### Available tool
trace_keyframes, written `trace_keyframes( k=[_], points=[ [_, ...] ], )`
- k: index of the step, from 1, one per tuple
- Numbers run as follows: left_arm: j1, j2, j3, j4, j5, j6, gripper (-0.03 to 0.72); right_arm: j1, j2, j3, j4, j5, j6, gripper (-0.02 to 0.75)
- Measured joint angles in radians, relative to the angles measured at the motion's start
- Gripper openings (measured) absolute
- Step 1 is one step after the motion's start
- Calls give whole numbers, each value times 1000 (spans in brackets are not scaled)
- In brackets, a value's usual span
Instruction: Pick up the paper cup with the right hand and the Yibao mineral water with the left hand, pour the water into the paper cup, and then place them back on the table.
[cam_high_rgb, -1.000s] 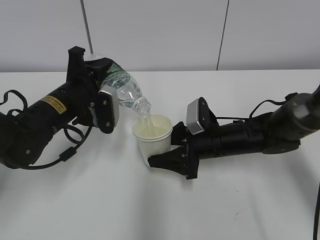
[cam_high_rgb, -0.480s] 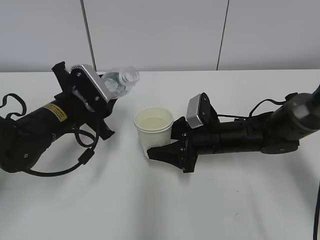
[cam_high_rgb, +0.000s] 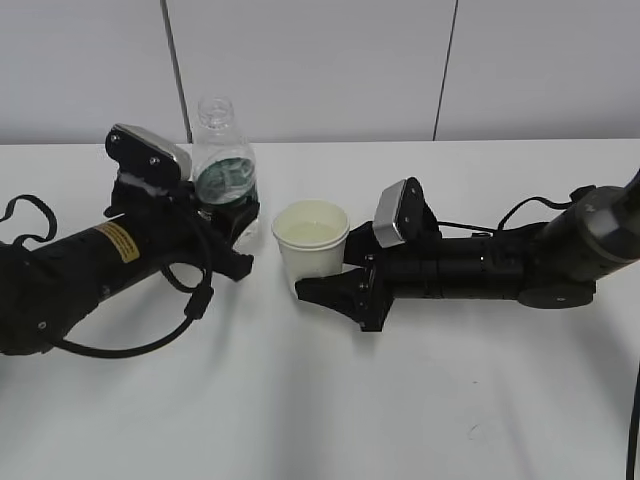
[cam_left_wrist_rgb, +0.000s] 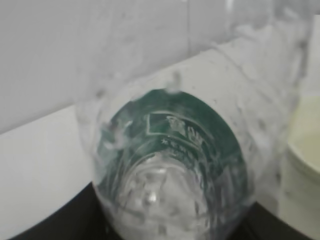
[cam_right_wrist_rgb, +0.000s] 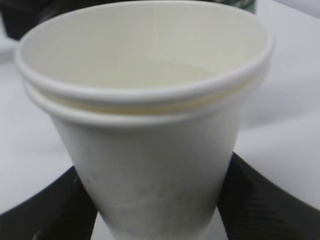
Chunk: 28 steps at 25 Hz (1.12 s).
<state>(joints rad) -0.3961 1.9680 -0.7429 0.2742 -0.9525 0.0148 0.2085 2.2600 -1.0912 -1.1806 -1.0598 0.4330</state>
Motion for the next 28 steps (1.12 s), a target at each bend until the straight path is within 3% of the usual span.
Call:
trace_keyframes(
  k=[5, 9, 14, 18, 28],
  points=[
    [37, 0, 74, 105, -50, -42, 343, 0, 0, 0, 141, 106, -78, 492],
    [85, 16, 113, 220, -152, -62, 343, 0, 0, 0, 317, 143, -195, 492],
    [91, 96, 117, 307, -172, -66, 343, 0, 38, 0, 459, 137, -254, 492],
    [93, 124, 118, 363, -170, -66, 343, 0, 92, 0, 586, 35, -306, 492],
    [93, 124, 118, 389, -173, -66, 343, 0, 126, 5, 613, -9, -330, 492]
  ],
)
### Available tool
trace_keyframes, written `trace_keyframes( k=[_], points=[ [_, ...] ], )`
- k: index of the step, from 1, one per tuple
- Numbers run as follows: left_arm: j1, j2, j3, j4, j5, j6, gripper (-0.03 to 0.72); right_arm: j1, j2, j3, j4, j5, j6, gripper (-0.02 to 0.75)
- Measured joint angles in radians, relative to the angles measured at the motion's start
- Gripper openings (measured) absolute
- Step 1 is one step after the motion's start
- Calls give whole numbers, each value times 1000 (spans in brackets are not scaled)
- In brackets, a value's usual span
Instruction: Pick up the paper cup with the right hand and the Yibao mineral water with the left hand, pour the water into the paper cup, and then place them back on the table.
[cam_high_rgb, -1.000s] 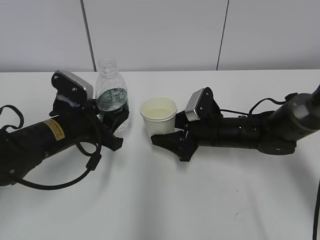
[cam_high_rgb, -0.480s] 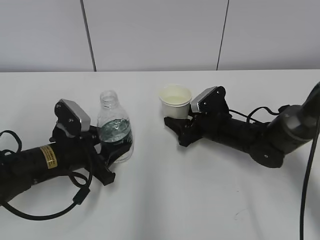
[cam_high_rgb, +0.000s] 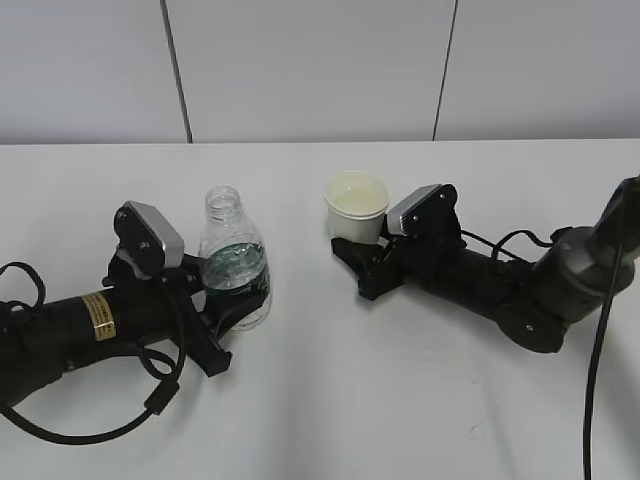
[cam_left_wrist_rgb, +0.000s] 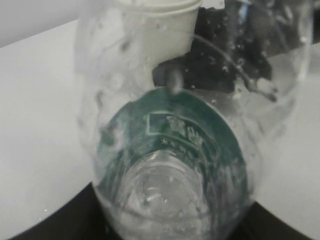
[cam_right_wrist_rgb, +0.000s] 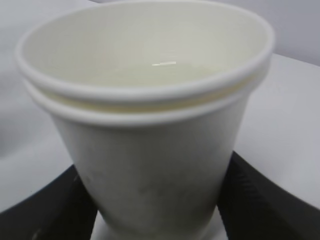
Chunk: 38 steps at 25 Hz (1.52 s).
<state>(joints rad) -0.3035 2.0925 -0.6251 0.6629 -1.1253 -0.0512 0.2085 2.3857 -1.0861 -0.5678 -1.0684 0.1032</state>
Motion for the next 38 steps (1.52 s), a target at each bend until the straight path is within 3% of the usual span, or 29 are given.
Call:
trace_keyframes(
  k=[4, 11, 19, 26, 38],
  points=[
    [0, 0, -8, -58, 0, 0, 343, 0, 0, 81, 6, -45, -55, 492],
    [0, 36, -82, -87, -4, 16, 343, 0, -72, 216, 131, -64, -149, 491],
    [0, 98, -128, -91, -30, 19, 343, 0, -77, 235, 216, -62, -156, 491],
    [0, 99, -128, -91, -30, 19, 426, 0, -77, 236, 227, -62, -158, 492],
    [0, 101, -128, -91, -22, -1, 439, 0, -77, 236, 257, -66, -158, 616]
  ],
)
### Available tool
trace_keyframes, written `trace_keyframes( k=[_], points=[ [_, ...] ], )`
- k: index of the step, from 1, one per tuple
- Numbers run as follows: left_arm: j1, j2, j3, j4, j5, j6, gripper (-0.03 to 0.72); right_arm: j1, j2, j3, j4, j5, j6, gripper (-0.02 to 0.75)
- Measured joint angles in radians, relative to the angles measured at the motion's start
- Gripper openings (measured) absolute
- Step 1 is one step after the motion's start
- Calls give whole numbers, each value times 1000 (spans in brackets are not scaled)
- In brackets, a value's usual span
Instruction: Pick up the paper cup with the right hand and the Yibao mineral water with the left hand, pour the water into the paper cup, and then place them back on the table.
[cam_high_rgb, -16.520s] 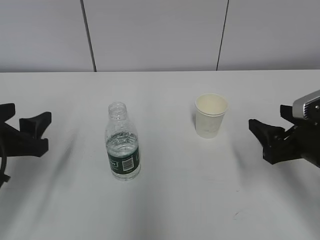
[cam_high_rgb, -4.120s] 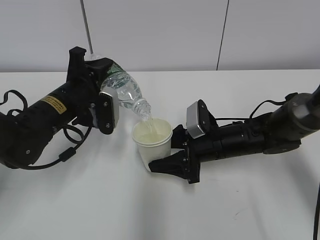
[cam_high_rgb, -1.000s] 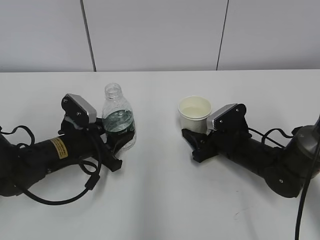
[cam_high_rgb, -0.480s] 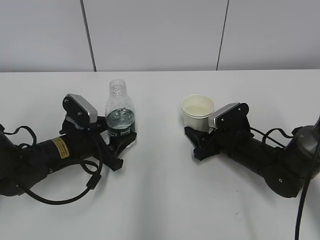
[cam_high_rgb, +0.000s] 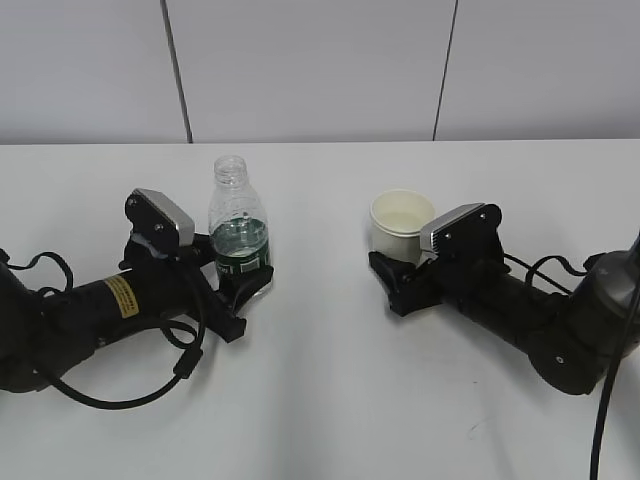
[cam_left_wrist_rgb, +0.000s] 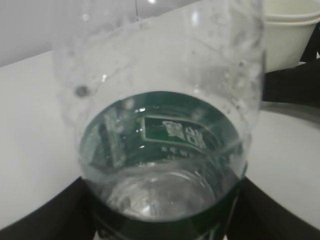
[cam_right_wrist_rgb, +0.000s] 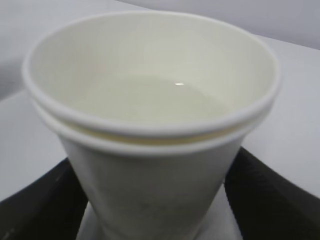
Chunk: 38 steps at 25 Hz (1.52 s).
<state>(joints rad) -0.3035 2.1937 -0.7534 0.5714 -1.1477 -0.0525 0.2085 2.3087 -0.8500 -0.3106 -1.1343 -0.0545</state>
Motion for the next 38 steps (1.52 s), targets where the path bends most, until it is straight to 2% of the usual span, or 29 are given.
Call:
trace_keyframes(
  k=[5, 12, 19, 21, 26, 31, 38],
  points=[
    [0, -1, 3, 0, 0, -16, 439, 0, -7, 27, 31, -8, 25, 619],
    [19, -61, 78, 2, 7, -24, 439, 0, -74, 136, 43, -10, 54, 618],
    [42, -73, 129, 4, 2, -25, 447, 0, -78, 175, 51, -10, 54, 615],
    [42, -73, 132, 4, 2, -26, 486, 0, -78, 175, 51, -10, 54, 613],
    [43, -73, 133, -34, 8, -50, 640, 0, -78, 175, 51, -10, 54, 609],
    [51, -93, 175, -50, 8, -54, 661, 0, -78, 177, 64, -10, 54, 608],
    [110, -164, 259, -97, 7, -47, 661, -3, -84, 203, 89, -10, 54, 596]
  ],
)
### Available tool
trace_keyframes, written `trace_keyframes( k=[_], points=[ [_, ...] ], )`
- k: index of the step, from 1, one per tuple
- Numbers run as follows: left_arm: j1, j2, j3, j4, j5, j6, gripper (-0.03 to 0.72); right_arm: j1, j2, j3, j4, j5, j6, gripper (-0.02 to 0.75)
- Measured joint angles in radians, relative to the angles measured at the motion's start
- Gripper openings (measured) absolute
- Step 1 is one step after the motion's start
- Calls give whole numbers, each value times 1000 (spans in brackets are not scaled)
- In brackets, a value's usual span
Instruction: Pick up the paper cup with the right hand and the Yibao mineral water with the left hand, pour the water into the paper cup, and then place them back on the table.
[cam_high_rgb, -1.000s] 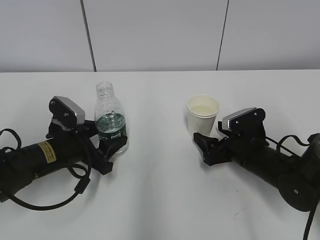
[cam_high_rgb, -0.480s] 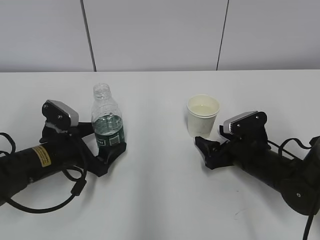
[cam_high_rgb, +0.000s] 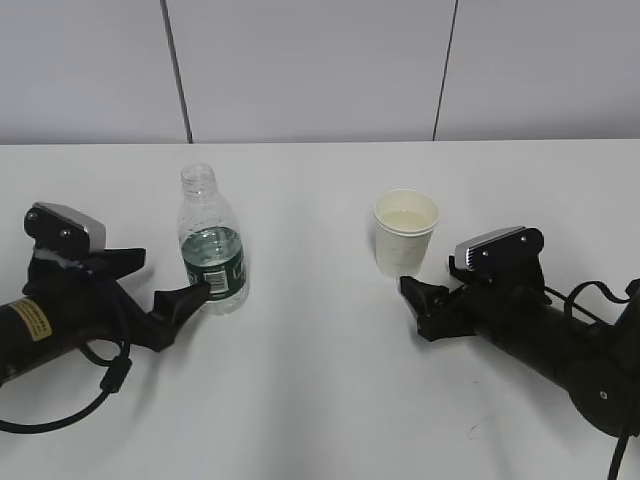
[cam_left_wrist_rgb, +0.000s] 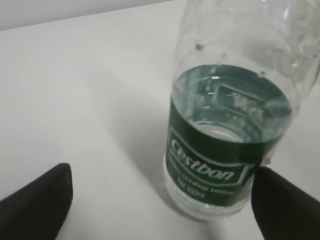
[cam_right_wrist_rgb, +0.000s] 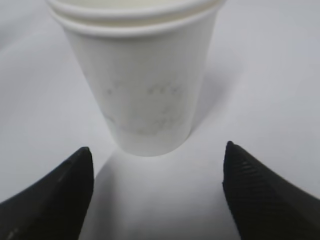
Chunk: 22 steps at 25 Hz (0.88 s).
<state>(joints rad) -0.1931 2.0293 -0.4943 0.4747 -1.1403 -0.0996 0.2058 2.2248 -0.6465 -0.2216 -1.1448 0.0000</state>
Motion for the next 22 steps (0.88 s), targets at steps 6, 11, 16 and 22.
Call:
trace_keyframes(
  k=[6, 11, 16, 22],
  points=[
    [67, -17, 11, -62, 9, 7, 651, -75, -9, 1, 21, 0, 0, 595],
    [86, -17, 11, -127, 11, 46, 639, -148, -11, 1, 26, 0, 0, 594],
    [88, -18, 7, -217, 47, 100, 627, -181, -11, 2, 29, 0, 0, 594],
    [88, -77, -74, -233, 333, 100, 603, -185, -14, -23, 29, 3, 8, 593]
  ],
)
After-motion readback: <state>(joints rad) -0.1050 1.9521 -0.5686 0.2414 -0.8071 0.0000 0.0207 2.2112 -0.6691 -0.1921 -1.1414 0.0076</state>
